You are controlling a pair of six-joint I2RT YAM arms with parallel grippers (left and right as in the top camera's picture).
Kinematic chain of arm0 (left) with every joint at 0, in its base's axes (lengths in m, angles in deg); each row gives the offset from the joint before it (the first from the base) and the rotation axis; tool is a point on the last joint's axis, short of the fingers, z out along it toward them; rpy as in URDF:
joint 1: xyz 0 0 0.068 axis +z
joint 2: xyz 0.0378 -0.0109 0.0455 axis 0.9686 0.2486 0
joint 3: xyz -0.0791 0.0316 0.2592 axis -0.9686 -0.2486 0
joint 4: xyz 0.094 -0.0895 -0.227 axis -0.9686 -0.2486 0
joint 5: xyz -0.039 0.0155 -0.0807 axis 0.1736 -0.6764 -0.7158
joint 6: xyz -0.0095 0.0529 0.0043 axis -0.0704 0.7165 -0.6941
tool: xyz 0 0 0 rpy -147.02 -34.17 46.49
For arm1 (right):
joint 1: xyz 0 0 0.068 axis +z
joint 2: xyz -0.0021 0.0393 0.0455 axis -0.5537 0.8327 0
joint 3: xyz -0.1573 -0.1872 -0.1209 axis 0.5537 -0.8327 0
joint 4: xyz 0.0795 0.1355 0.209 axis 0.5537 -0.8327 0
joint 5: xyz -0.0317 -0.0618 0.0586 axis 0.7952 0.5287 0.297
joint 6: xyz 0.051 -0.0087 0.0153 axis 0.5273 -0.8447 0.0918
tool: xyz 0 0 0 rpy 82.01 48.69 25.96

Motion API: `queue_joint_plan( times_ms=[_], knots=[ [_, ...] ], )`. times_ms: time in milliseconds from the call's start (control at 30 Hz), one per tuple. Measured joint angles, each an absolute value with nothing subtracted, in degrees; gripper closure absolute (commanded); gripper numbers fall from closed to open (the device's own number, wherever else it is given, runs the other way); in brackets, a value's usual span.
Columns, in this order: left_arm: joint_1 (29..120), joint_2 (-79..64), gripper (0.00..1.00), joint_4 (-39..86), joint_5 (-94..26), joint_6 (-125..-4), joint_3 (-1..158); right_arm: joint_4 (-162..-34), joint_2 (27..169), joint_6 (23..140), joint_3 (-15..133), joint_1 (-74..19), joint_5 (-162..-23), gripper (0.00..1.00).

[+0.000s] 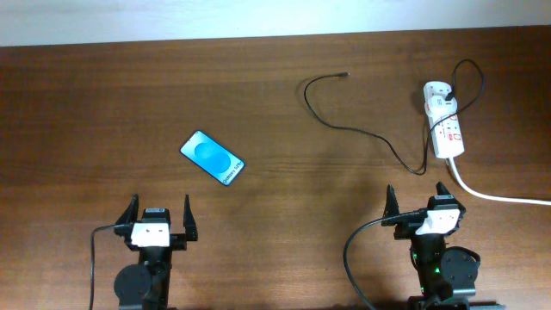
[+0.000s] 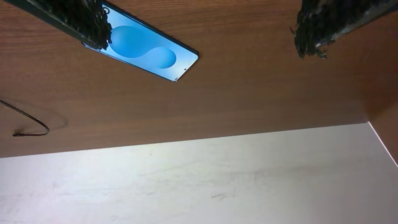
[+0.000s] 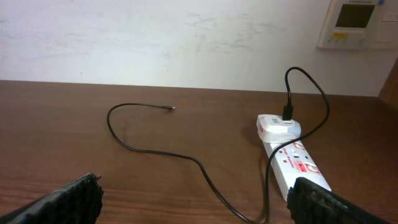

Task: Plug charger to phone and switch on socket
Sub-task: 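Move the left gripper forward toward the blue phone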

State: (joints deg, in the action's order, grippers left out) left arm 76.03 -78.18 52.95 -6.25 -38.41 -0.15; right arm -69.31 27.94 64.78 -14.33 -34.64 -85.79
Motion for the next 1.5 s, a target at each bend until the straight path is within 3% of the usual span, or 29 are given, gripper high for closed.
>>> queue_joint_plan(
  times_ms=[33,133,300,1500],
  knots=[
    [76.03,-78.18,0.01,52.95,-6.25,-38.41,-0.15,-69.31,27.94,64.82,-14.33,-34.64,-85.79,0.01],
    [75.33,-75.45,0.01,53.91,1.33,-56.92,-0.19,-69.31,27.94,64.80,-14.33,-34.53,-85.79,0.01],
    [75.33,-75.36,0.01,54.00,4.72,-65.51,-0.19,-69.31,27.94,64.82,-14.33,-34.42,-85.79,0.01],
    [75.33,-75.36,0.01,54.00,5.11,-66.98,-0.19,-69.31,27.94,64.80,-14.33,-34.42,-85.79,0.01]
  ],
)
